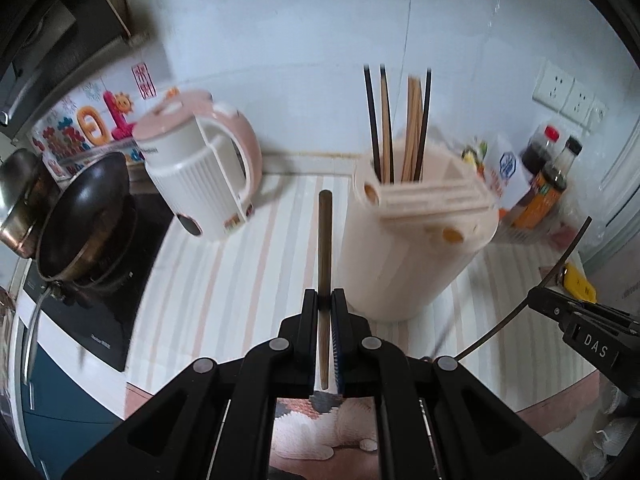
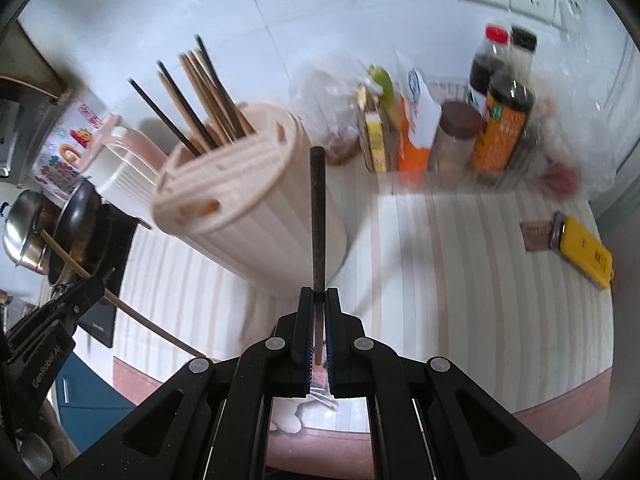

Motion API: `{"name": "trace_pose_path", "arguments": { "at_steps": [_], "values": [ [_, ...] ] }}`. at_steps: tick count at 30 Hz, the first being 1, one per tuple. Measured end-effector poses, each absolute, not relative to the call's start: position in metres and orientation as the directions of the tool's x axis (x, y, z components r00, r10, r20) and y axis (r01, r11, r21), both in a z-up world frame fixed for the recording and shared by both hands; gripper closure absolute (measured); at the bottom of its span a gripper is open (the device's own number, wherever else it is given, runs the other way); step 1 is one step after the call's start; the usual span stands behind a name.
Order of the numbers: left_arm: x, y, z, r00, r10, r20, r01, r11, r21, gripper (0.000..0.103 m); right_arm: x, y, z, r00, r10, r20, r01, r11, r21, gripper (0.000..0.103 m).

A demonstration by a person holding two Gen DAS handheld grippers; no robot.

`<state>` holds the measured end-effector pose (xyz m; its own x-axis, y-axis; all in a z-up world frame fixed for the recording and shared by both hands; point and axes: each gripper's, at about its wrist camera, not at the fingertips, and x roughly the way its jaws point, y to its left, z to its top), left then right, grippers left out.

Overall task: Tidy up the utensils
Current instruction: 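Lift both chopsticks upright and carry them to the beige holder, then insert both chopsticks into the beige holder and open both tools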

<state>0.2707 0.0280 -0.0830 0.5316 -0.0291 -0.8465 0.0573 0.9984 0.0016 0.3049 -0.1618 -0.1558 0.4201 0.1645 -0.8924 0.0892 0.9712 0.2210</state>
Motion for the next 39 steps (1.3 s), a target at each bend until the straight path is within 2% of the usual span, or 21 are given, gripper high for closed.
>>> {"name": "trace_pose_path", "arguments": {
  "at_steps": [15, 23, 29, 39],
  "values": [
    [0.288, 0.034, 0.035, 0.610, -0.179, -0.772, 0.103, 0.984, -0.147, 0.099, 0.335, -0.161, -0.018, 0.487, 0.303, -0.819, -0.087, 0.950, 0.299, 0.098],
    [0.318, 0.027, 0.082, 0.683, -0.201, -0.702, 0.129, 0.980, -0.154, 0.099, 0.371, -0.171, 0.046, 0.557, 0.341, -0.757, -0.104, 0.933, 0.344, 0.098],
    [0.360, 0.012, 0.081, 0.713, -0.183, -0.677, 0.130, 0.983, -0.128, 0.099, 0.408, -0.171, 0.048, 0.620, 0.239, -0.747, -0.052, 0.963, 0.266, 0.098],
    [0.420, 0.001, 0.010, 0.615, -0.165, -0.771, 0.097, 0.986, -0.133, 0.099, 0.445, -0.155, -0.011, 0.578, 0.176, -0.797, -0.002, 0.977, 0.214, 0.098]
  ]
}}
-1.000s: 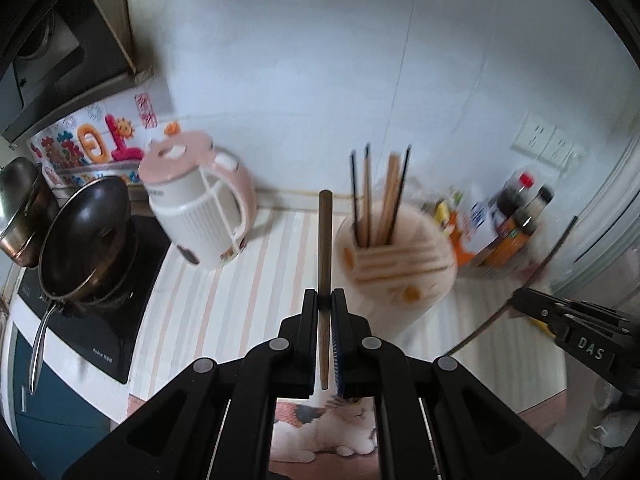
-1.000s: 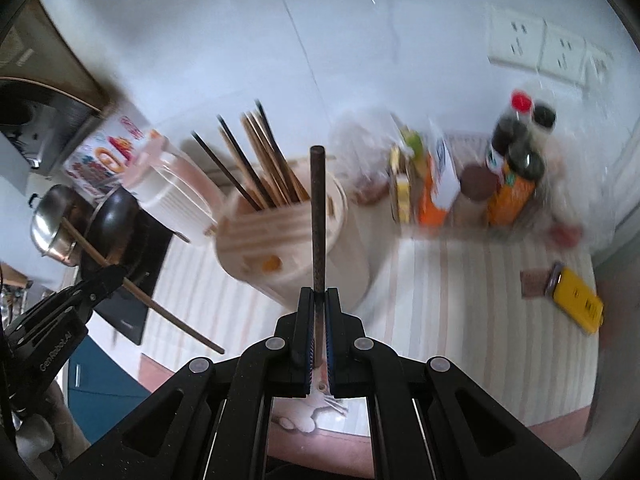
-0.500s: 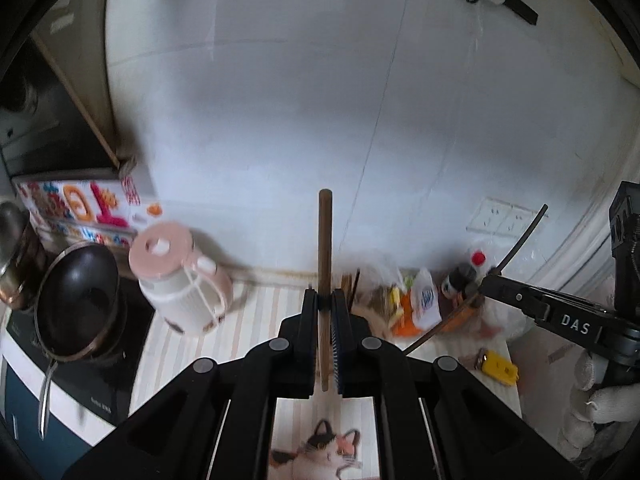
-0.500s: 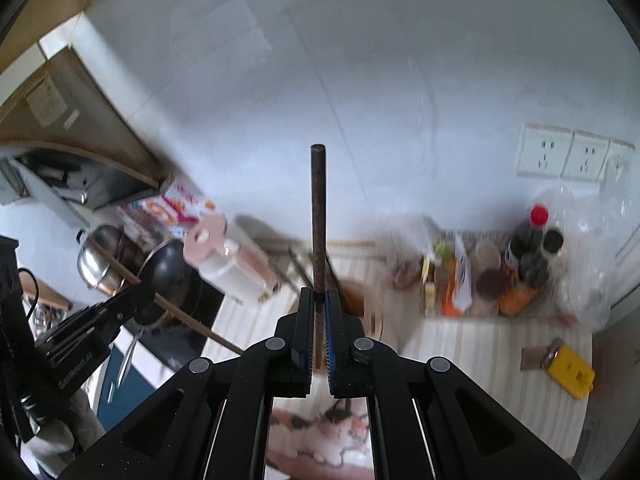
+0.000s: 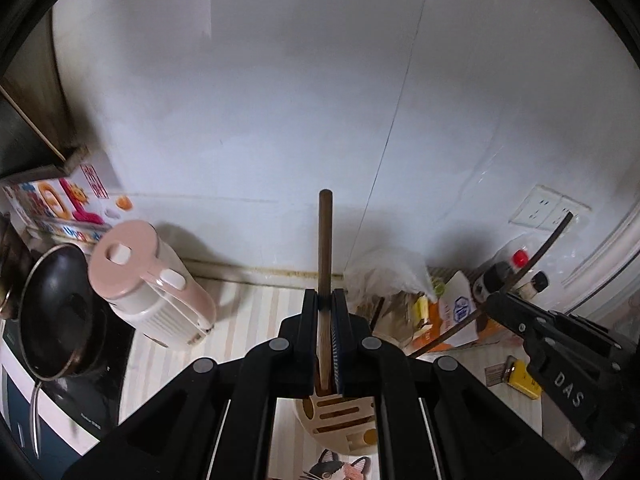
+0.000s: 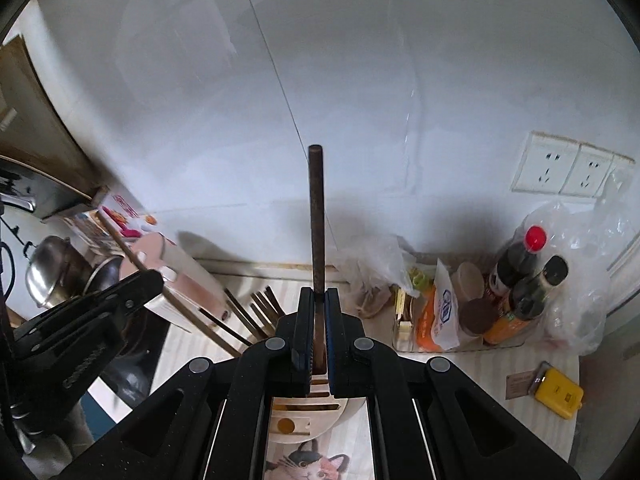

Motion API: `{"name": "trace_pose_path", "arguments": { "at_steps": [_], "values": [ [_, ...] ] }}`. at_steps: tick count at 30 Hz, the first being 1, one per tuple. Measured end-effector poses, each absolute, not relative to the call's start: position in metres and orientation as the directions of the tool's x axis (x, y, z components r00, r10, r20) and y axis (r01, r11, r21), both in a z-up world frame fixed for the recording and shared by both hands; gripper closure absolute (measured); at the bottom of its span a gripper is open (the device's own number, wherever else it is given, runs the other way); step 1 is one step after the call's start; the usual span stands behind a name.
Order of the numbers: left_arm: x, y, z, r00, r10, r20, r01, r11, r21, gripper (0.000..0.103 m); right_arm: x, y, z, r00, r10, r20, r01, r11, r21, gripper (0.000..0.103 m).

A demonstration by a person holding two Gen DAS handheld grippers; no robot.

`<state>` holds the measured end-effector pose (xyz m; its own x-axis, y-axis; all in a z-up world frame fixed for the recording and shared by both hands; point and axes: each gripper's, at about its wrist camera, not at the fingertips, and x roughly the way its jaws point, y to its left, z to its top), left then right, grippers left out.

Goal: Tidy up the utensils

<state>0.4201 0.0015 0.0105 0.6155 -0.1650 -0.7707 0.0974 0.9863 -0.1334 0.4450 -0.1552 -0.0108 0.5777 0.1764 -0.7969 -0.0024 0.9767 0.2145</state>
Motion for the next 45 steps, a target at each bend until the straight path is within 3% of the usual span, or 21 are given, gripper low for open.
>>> {"name": "trace_pose_path", "arguments": {
  "at_steps": [7, 8, 10, 12, 13, 14, 18, 20, 21, 24, 27, 36, 45],
  "values": [
    [0.433, 0.001, -0.009, 0.569, -0.157, -0.807, 0.078, 0.988, -0.137, 0.095, 0.461, -0.142, -0.052, 0.479, 0.194, -0.856, -0.030, 0.978, 0.205, 0.095],
    [0.433, 0.002, -0.009, 0.559, -0.160, -0.814, 0.071, 0.987, -0.145, 0.094, 0.463, -0.142, -0.057, 0.461, 0.201, -0.864, -0.028, 0.977, 0.213, 0.091],
    [0.428, 0.006, -0.006, 0.541, -0.151, -0.827, 0.049, 0.988, -0.148, 0.090, 0.460, -0.146, -0.060, 0.468, 0.206, -0.859, -0.017, 0.974, 0.225, 0.062],
    [0.416, 0.011, -0.003, 0.566, -0.117, -0.816, 0.031, 0.992, -0.121, 0.065, 0.454, -0.152, -0.062, 0.483, 0.195, -0.853, -0.003, 0.975, 0.221, 0.054],
    [0.409, 0.013, -0.003, 0.579, -0.097, -0.810, 0.018, 0.994, -0.107, 0.038, 0.451, -0.155, -0.064, 0.490, 0.183, -0.852, 0.008, 0.977, 0.214, 0.052],
    [0.400, 0.017, -0.004, 0.596, -0.073, -0.800, -0.003, 0.996, -0.093, 0.020, 0.446, -0.157, -0.065, 0.496, 0.174, -0.851, 0.014, 0.978, 0.208, 0.050],
    [0.379, 0.026, -0.018, 0.611, -0.022, -0.791, -0.044, 0.997, -0.062, 0.017, 0.424, -0.161, -0.074, 0.530, 0.095, -0.842, 0.032, 0.991, 0.132, 0.032],
    [0.370, 0.029, -0.028, 0.615, 0.008, -0.788, -0.063, 0.997, -0.039, 0.002, 0.415, -0.162, -0.082, 0.538, 0.072, -0.840, 0.035, 0.994, 0.108, 0.025],
    [0.365, 0.029, -0.033, 0.619, 0.023, -0.785, -0.071, 0.997, -0.026, 0.000, 0.409, -0.160, -0.087, 0.545, 0.061, -0.836, 0.032, 0.995, 0.093, 0.020],
    [0.353, 0.029, -0.046, 0.623, 0.058, -0.780, -0.095, 0.995, -0.002, 0.000, 0.395, -0.154, -0.097, 0.572, 0.006, -0.820, 0.028, 0.999, 0.027, 0.008],
    [0.344, 0.027, -0.056, 0.622, 0.070, -0.780, -0.102, 0.995, 0.008, 0.000, 0.383, -0.149, -0.103, 0.595, -0.023, -0.804, 0.022, 1.000, -0.011, 0.002],
    [0.312, 0.020, -0.059, 0.636, 0.081, -0.767, -0.119, 0.993, 0.006, 0.000, 0.353, -0.148, -0.099, 0.643, -0.046, -0.765, 0.018, 0.999, -0.045, 0.002],
    [0.252, 0.023, -0.026, 0.705, 0.052, -0.707, -0.067, 0.998, 0.007, 0.000, 0.281, -0.150, -0.065, 0.704, -0.082, -0.706, 0.077, 0.996, -0.039, 0.001]
  ]
}}
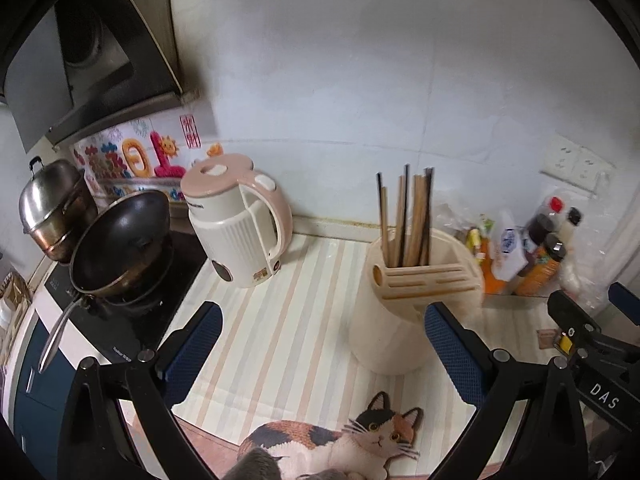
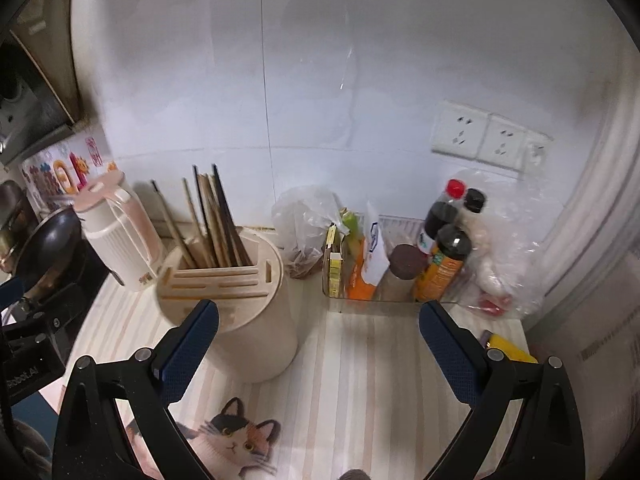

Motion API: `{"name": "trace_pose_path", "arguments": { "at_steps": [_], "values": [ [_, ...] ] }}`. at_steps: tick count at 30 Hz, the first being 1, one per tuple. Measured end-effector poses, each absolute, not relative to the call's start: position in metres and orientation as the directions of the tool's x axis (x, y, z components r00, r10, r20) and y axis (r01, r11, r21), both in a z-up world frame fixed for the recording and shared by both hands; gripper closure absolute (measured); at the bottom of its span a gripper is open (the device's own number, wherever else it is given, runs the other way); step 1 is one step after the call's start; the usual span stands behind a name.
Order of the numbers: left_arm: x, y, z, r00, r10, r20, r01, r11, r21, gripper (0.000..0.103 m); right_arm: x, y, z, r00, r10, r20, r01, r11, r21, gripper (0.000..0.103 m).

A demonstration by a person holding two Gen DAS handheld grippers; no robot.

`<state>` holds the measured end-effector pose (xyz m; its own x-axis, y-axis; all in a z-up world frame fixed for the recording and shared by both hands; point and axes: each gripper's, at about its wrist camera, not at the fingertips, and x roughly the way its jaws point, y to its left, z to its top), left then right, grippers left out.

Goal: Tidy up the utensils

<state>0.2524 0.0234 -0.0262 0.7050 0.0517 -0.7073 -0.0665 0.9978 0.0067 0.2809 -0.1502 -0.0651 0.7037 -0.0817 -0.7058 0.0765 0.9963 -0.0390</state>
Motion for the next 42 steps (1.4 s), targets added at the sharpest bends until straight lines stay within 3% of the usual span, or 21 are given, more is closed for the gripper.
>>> {"name": "trace_pose_path", "arguments": {
  "at_steps": [12, 19, 25, 42],
  "values": [
    [0.121, 0.056, 0.031, 0.784, -0.039, -0.620, 0.051, 0.999, 0.002, 0.000, 0.114, -0.099, 0.010, 0.794, -0.165, -0.585, 0.168, 0.984, -0.050, 0.000],
    [0.070, 0.072, 0.050, 0.779, -0.069, -0.623, 0.084, 0.996, -0.005, 0.000, 0.037, -0.082, 0.040, 0.803, -0.202, -0.561, 0.223, 0.974, -0.031, 0.000],
    [0.058, 0.077, 0.054, 0.733, -0.082, -0.675, 0.084, 0.996, -0.030, 0.000, 0.016, -0.080, 0.053, 0.785, -0.200, -0.587, 0.220, 0.975, -0.037, 0.000],
    [0.064, 0.062, 0.054, 0.727, -0.039, -0.685, 0.028, 0.999, -0.027, 0.000, 0.040, -0.098, 0.052, 0.772, -0.160, -0.615, 0.179, 0.983, -0.031, 0.000]
  ]
}}
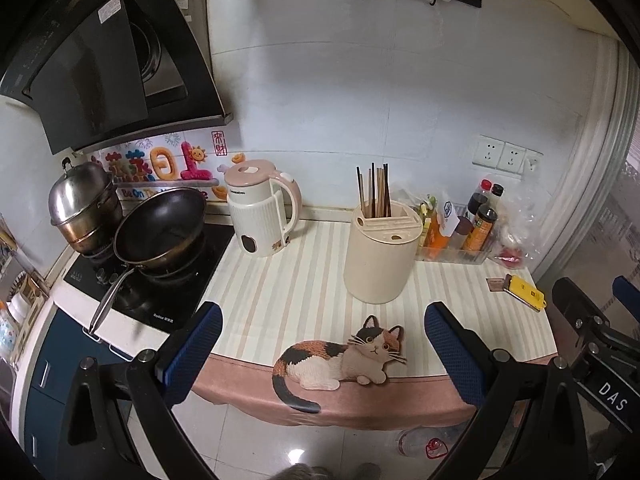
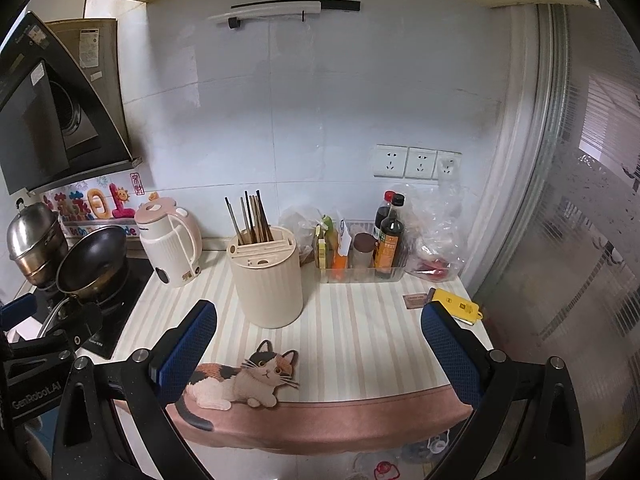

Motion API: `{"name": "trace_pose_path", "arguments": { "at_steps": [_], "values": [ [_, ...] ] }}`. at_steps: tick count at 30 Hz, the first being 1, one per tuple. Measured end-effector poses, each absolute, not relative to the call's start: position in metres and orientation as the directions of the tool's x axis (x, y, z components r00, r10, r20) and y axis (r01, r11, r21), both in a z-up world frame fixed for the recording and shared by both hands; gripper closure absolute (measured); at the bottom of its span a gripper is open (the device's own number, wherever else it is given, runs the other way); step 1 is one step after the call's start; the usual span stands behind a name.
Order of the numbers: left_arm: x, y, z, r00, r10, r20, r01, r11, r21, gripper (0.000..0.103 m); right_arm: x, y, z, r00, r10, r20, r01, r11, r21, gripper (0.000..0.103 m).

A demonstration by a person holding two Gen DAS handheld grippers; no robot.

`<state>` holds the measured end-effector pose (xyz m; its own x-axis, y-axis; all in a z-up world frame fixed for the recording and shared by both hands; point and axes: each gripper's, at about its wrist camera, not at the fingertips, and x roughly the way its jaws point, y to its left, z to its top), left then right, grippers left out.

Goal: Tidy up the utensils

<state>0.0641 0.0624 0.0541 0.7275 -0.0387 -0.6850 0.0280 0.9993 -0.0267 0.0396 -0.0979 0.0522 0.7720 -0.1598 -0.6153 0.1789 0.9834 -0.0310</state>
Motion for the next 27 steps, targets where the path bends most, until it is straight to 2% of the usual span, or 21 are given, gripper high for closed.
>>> {"name": "trace_pose_path", "arguments": {
  "at_steps": [27],
  "values": [
    [0.081, 0.055, 0.041, 0.714, 0.000, -0.701, 0.021, 1.000, 0.021, 0.000, 0.062, -0.109, 0.032, 0.747, -0.151, -0.647, 0.166, 0.985, -0.038, 0.000]
  ]
}}
